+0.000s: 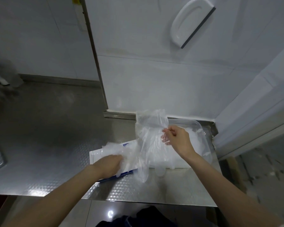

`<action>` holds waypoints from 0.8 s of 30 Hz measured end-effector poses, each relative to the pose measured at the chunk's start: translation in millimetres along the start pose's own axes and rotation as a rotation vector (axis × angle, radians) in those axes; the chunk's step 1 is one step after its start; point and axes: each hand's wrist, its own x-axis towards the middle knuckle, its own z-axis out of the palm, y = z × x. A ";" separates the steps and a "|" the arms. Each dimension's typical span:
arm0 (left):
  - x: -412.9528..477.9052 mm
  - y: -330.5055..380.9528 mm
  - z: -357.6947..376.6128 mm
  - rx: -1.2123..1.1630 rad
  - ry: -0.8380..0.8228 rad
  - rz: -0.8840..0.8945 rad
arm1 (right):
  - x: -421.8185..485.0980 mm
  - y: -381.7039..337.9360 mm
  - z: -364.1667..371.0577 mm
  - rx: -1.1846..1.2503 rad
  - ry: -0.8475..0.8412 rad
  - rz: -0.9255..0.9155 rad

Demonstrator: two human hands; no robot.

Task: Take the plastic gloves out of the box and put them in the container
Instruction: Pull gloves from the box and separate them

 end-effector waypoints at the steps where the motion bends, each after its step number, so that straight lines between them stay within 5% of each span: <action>1: 1.6 0.5 0.6 0.002 -0.048 0.012 | 0.2 1.0 -0.8 -0.010 -0.003 -0.004; 6: 4.4 16.2 -30.9 0.037 -0.184 0.006 | 5.3 -0.6 -10.3 -0.008 -0.028 -0.027; 9: 6.8 28.0 -66.3 -0.092 0.036 -0.024 | 9.0 -3.3 -20.1 0.010 -0.107 -0.035; 13: 17.3 45.4 -99.1 -0.559 0.366 -0.018 | 8.8 -9.9 -31.2 -0.026 -0.270 -0.083; 19: 40.8 66.9 -103.1 -1.047 0.153 -0.038 | 11.6 -16.5 -48.1 -0.076 -0.483 -0.121; 24: 49.4 85.1 -109.4 -0.946 0.116 -0.048 | 21.7 -14.1 -75.9 -0.089 -0.428 -0.096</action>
